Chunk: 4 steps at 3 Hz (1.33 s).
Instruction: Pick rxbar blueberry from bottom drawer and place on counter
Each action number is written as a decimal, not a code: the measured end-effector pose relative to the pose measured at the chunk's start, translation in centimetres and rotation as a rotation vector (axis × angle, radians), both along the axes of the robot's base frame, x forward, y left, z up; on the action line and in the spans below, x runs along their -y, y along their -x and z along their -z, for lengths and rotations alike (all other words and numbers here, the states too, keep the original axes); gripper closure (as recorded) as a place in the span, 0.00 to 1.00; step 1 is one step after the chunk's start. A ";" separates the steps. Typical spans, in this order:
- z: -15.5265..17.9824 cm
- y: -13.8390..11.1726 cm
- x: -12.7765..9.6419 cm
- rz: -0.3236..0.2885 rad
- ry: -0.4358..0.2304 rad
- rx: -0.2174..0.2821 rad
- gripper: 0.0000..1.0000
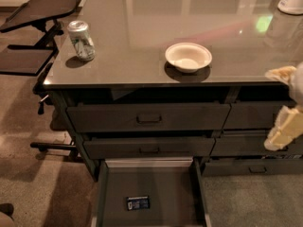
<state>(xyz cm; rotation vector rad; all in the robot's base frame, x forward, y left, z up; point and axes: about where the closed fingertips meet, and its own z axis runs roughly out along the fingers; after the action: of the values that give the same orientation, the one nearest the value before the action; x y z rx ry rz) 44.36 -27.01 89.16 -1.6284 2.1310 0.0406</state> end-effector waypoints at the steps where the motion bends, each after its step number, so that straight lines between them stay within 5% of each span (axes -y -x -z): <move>1: 5.4 -0.6 3.4 0.011 -0.131 0.068 0.00; 2: 11.0 -1.5 5.8 0.013 -0.297 0.137 0.00; 3: 14.4 -1.4 6.2 -0.032 -0.322 0.131 0.00; 4: 14.4 -1.4 6.2 -0.032 -0.322 0.131 0.00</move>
Offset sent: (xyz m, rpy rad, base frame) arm 0.0230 -0.0962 -0.1851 0.4853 -0.2677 0.0818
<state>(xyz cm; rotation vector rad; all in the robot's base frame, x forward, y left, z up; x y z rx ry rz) 45.75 -33.17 74.75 -1.4344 1.8872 0.2659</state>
